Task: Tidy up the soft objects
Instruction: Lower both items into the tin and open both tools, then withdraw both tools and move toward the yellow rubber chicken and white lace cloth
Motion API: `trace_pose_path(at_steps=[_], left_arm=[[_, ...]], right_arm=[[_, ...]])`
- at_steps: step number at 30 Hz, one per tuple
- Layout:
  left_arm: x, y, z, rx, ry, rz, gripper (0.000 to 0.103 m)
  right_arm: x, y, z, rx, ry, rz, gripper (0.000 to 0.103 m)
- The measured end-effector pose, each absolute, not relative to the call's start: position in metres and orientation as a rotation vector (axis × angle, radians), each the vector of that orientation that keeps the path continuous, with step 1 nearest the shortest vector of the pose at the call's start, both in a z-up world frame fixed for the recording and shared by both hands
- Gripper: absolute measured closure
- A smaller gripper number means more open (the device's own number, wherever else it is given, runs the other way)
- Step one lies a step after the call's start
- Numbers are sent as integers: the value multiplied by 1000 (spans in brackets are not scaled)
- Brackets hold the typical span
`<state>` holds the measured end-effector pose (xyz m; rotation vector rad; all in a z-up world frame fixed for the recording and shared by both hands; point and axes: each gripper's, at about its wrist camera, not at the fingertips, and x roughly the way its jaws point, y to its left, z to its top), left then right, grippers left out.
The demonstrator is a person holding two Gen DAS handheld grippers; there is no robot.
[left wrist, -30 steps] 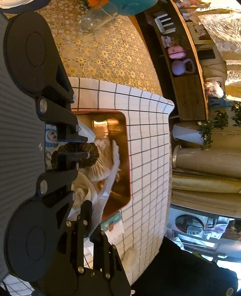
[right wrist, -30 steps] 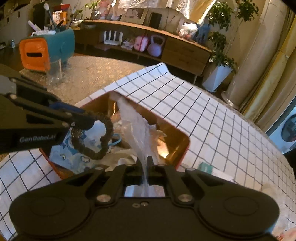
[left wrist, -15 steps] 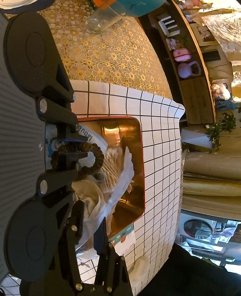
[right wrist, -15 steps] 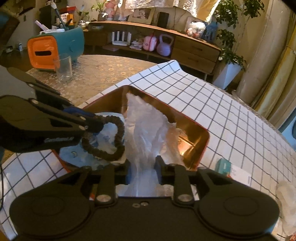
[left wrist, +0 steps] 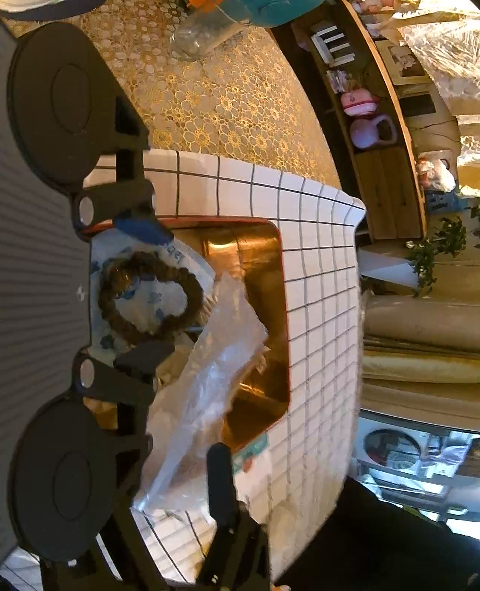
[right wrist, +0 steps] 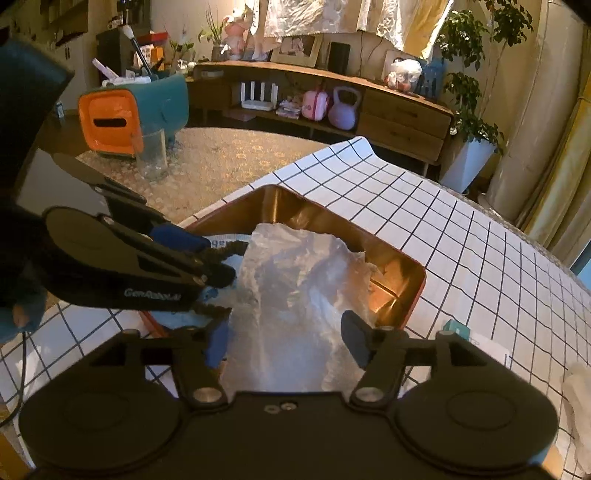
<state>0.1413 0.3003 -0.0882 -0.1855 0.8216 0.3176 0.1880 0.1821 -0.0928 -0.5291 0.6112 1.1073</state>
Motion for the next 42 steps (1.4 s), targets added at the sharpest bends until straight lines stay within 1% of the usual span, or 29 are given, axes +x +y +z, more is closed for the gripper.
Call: trace_pose_path(at_steps=[2,3,4,10,12,14,17,19,21,28,30,40,41,42], left_arm=[[140,298,-84,-181,813,325,38],[139,297,-82,-176,806,327,37],[138,295,-79,-171,799,324,36],[128,288,-61,-167,770,315,34],[124,285,-53,-171,755,314,33],[120,280,-44,-175,737,311,33],[115,272,-30,-168,709,306,33],[112,264,-23,-159,696,300,31],[110,253,-15,-146,684,291,27],[112,210,4,-143,653,211,24],[115,195,7,-140,645,190,21],[146,135,8,-184,614,81,19],[148,130,8,-184,600,70,18],[151,125,7,-185,590,58,14]], right_arm=[[188,179,-91,-518,610,1119,38],[188,177,-90,-512,608,1127,34],[188,174,-88,-511,602,1124,32],[188,150,-73,-448,588,1139,24],[187,139,-65,-420,584,1157,16],[183,130,-59,-413,577,1170,13],[178,114,-47,-389,566,1179,12],[175,101,-38,-364,566,1182,12],[172,87,-30,-345,559,1181,11],[166,35,-5,-277,529,1137,8],[168,18,-1,-253,525,1114,7],[179,-62,-2,-164,519,979,5],[180,-68,-4,-163,521,968,5],[182,-76,-6,-165,523,958,5]])
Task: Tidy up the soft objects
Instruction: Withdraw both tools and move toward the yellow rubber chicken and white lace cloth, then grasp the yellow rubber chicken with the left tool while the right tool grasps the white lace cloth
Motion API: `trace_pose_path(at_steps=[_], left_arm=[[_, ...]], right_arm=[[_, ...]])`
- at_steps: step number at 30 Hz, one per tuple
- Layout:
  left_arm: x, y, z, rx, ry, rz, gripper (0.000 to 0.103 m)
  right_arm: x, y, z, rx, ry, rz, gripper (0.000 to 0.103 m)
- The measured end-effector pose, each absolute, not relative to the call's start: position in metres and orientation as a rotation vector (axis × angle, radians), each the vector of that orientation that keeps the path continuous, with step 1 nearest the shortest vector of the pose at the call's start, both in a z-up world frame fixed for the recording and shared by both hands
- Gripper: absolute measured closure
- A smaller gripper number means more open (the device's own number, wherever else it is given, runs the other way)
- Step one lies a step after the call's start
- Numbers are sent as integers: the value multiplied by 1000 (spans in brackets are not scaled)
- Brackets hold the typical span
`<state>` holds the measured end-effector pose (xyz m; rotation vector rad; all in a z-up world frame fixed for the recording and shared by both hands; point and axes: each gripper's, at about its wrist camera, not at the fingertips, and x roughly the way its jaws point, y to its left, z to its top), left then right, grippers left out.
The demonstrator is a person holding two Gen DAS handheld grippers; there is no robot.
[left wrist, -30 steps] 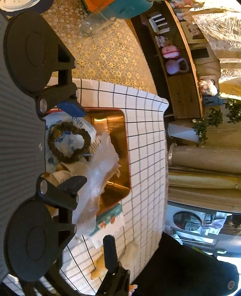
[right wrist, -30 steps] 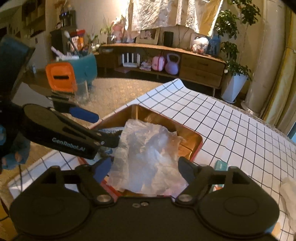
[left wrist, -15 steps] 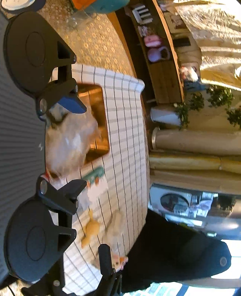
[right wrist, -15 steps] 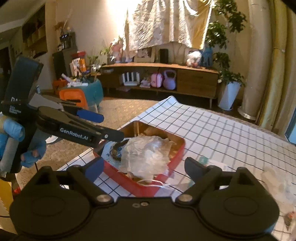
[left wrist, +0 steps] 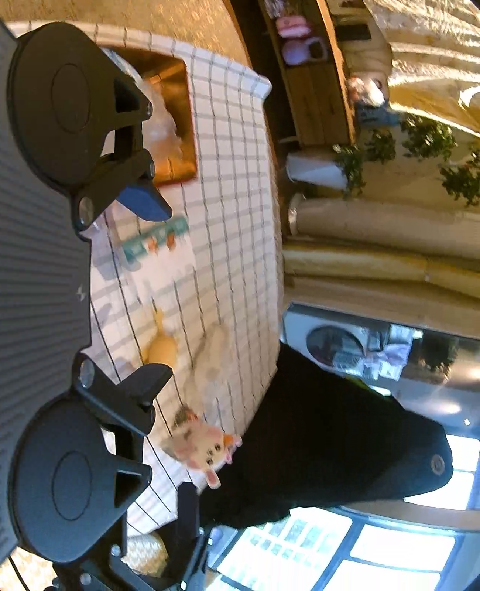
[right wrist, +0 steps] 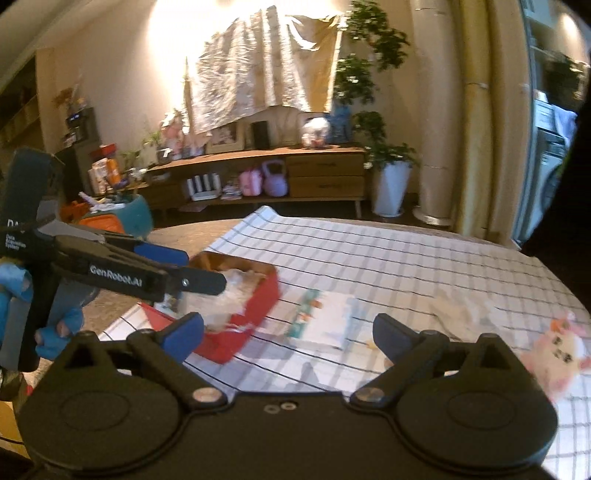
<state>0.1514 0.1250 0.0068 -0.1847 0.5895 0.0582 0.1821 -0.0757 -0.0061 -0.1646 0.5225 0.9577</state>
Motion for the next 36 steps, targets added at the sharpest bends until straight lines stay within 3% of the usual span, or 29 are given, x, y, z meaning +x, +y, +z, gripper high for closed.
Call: trace_pose_path(at_steps=[3,18,36], left_arm=[[161,110,4,-180,565,18,0],[229,47,-34,-137,563,-34,0],[303,27,-105,-68,702,-6,0]], right_arm=[[188,-96,-11,-164,527,920,5],[265,-166,-23,-89,555,718,5],[390,-99,-76,-73,713,682,4]])
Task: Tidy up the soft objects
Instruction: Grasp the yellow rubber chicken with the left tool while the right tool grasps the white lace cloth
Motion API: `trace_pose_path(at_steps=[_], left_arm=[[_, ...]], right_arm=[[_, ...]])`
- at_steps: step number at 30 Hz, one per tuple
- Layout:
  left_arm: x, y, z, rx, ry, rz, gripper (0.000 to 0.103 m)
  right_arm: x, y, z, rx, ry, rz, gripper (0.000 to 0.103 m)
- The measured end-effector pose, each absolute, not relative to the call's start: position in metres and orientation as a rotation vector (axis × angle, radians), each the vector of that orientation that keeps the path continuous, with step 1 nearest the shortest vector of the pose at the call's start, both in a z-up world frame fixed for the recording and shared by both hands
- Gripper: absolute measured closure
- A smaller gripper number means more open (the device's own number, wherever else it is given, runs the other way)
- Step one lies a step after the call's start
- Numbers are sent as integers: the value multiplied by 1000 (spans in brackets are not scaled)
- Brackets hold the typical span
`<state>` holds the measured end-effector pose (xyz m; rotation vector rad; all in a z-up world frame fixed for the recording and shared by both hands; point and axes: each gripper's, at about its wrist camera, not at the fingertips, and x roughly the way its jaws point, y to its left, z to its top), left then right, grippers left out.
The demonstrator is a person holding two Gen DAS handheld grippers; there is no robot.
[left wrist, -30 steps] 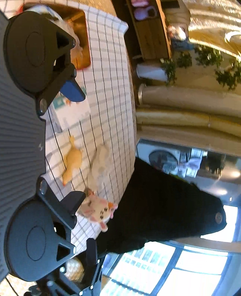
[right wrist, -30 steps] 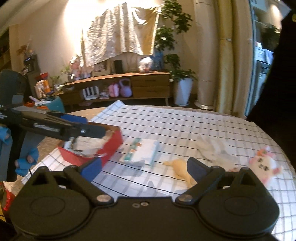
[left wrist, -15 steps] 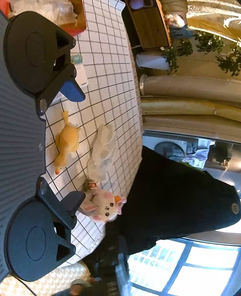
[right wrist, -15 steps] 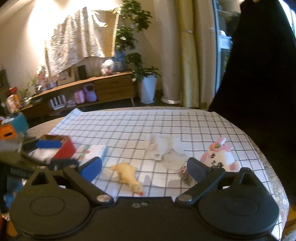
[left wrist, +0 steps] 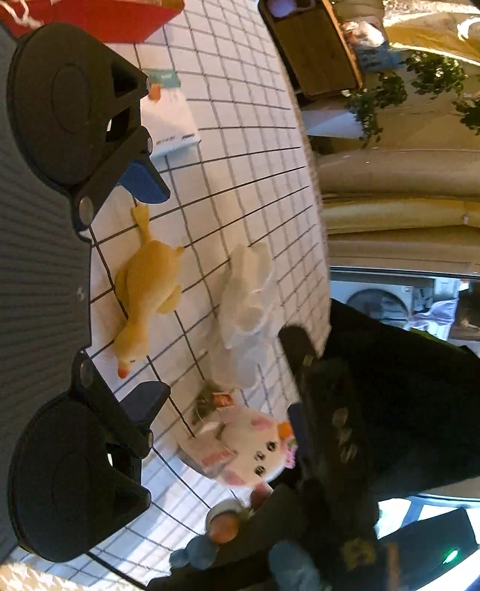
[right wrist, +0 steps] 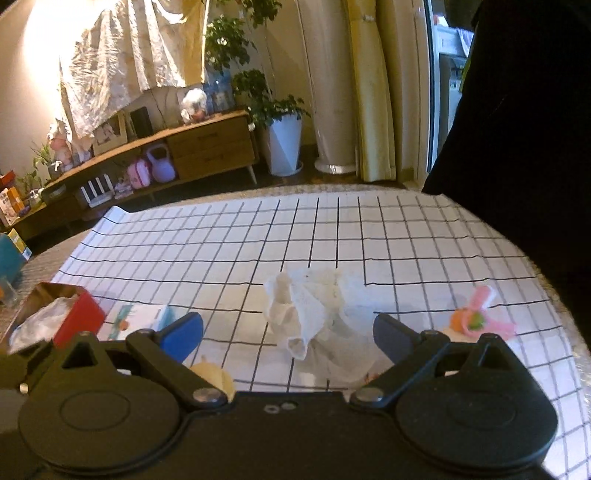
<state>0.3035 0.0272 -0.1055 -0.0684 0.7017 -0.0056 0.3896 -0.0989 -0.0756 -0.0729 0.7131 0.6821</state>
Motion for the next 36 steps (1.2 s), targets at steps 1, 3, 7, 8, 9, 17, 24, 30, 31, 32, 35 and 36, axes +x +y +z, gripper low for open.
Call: trace_pose_path(at_steps=[1,3,7,8,9,17,24,30,31,32,35,36], left_arm=[[308,27,-110,-67,711,-10,0],[315,27,-118,-69,726,-6,0],[329,32,-132,-93,755,6,0],[332,33,-135,-94,762,11,0],[335,34,-138,-97,768,12,0],[341,37,-148,-107,762,-15,0],[343,34,-153,-136,754,-56,19],[342,35,-148,-176,750,-71,39],[342,35,-148,-178,750,-66,41],[342,35,-147,-175,750,-54,51],[345,39,-146,-166,761,-19,65],[346,42,-146,-179,765,-20,66]], right_arm=[[395,-93,-80,-78,722,676,4],[405,-85,-88,-84,735,668,3],[430,-68,-106,-65,786,642,2],[434,-64,-111,-66,800,638,2],[438,-60,-115,-70,810,639,2],[452,-43,-146,-106,860,606,4],[451,-41,-155,-133,891,605,22],[451,-40,-151,-157,868,581,52],[450,-41,-150,-155,869,579,54],[449,-42,-150,-154,868,575,60],[446,-45,-148,-161,858,560,76],[444,-47,-147,-163,853,554,82]])
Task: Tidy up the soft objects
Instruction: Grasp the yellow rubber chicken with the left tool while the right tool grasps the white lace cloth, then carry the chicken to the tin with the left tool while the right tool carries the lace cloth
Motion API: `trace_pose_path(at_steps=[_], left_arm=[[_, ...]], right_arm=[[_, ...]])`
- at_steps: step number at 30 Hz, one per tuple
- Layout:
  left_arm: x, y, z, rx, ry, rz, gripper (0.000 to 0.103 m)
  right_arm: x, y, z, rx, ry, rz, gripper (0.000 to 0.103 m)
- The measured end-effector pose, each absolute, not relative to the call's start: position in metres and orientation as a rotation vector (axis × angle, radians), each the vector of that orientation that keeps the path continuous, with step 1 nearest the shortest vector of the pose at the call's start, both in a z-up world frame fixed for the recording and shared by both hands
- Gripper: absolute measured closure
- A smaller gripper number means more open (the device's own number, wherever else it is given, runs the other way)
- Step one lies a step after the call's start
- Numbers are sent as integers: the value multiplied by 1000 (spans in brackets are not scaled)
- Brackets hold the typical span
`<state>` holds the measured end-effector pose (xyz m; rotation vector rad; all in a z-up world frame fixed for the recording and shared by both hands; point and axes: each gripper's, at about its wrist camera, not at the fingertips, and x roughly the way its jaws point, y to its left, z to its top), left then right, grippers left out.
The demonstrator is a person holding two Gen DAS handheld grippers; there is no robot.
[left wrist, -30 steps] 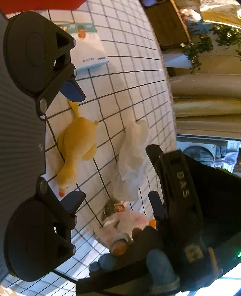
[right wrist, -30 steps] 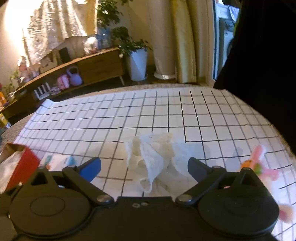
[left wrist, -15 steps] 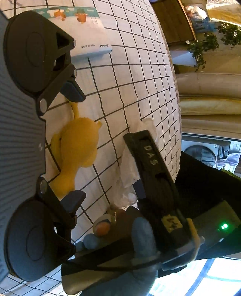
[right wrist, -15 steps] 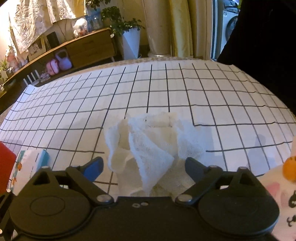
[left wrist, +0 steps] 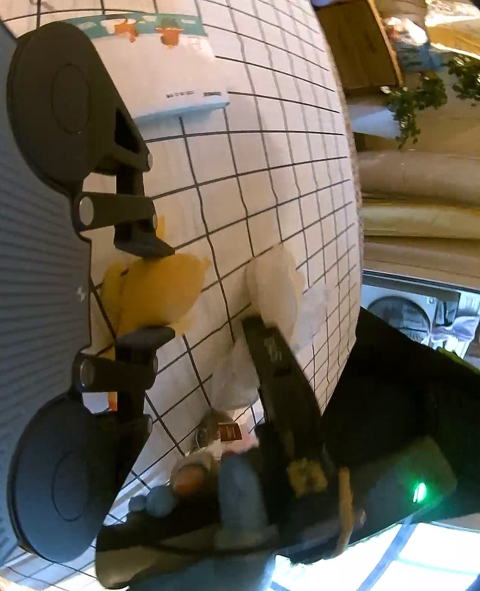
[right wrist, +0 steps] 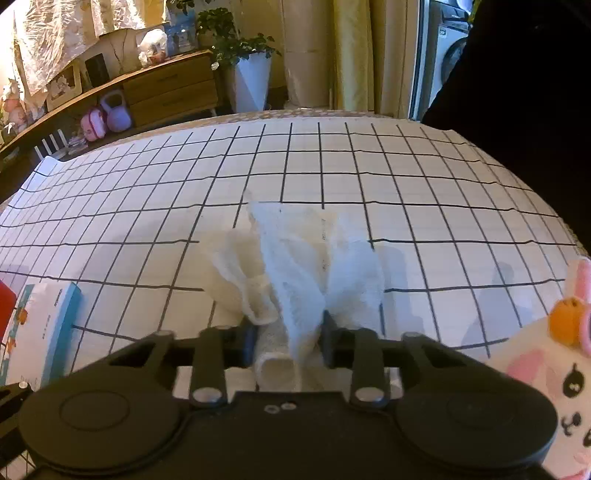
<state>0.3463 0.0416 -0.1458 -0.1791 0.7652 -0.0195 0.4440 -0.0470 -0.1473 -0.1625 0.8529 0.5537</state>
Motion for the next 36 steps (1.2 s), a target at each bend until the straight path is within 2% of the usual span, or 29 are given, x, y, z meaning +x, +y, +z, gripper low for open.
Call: trace_pose_path(at_steps=[3,9,25,36], left_arm=[[343,41,-143,-184,766,-16,69],[335,39,-136,-185,772,-4,71],[290,60,-98,-197,753,0,77],[229,74,-50,-180,737,-15,77]], right_arm=[[436,-53,-143,-164,830,547,89],[416,-62,-124,-143,774,561,94],[342,-77,-55,-163,675,643,94],[275,-93,-14,-190,638,689,94]])
